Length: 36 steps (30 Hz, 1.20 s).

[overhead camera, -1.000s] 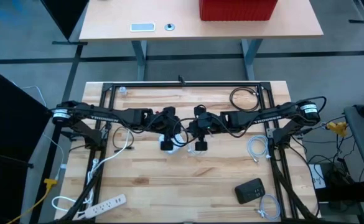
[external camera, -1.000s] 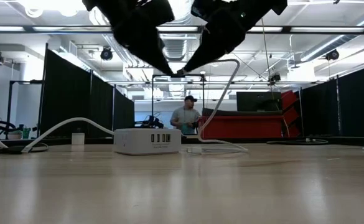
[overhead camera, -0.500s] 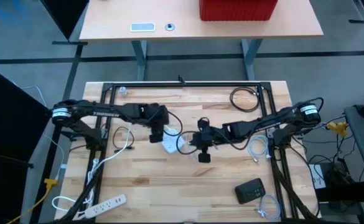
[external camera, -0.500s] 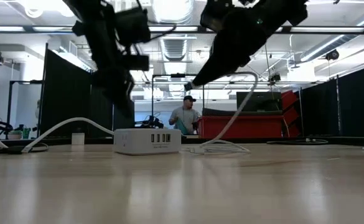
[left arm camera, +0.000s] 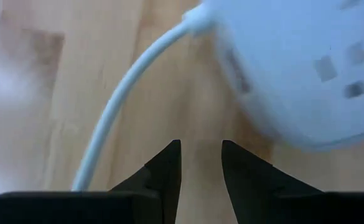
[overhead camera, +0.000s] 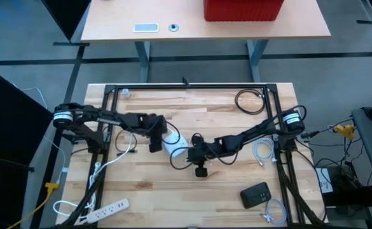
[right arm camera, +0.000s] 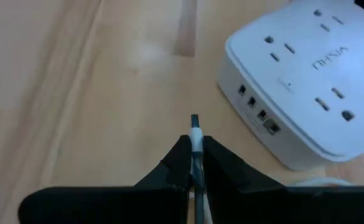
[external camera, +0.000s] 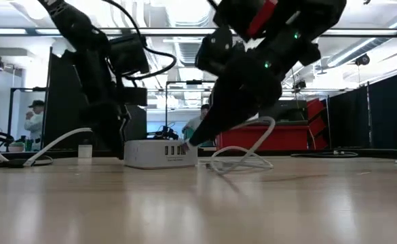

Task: Insert USB
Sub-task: Insert the white USB cable into the top white outlet extension

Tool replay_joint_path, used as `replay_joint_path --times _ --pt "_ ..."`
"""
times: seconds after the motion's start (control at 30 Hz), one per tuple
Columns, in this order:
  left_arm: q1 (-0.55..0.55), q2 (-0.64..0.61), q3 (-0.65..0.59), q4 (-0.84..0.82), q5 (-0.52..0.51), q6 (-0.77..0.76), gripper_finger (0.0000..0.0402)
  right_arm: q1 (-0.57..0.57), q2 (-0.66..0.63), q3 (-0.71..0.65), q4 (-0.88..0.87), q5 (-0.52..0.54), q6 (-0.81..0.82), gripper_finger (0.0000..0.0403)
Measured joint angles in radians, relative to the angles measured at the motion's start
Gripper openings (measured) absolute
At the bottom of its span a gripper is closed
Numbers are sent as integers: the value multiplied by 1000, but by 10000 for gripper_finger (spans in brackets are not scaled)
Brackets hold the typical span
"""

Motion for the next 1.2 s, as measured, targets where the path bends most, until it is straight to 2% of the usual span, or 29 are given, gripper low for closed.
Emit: replay_joint_path --times 0.13,0.27,0.43,0.67,0.77,1.03,1.2 --pt "-39 -1 -12 72 110 20 102 -30 -7 -3 -3 31 -32 14" --pt "-86 -1 -14 79 104 23 102 -73 -18 -6 -24 6 -80 14" --pt "-129 -1 -12 82 132 -19 101 -120 -44 -6 -106 48 -105 14" --pt "-144 -8 -1 74 132 -35 92 -92 -69 -25 -115 47 -53 14" --pt "-141 -15 12 50 128 -9 88 -88 -69 -55 -72 75 -39 14" --pt "-140 -16 13 36 125 6 79 -91 -69 -169 220 98 61 14" --pt "-139 -25 33 -31 123 11 79 -78 -68 -174 211 145 116 14"
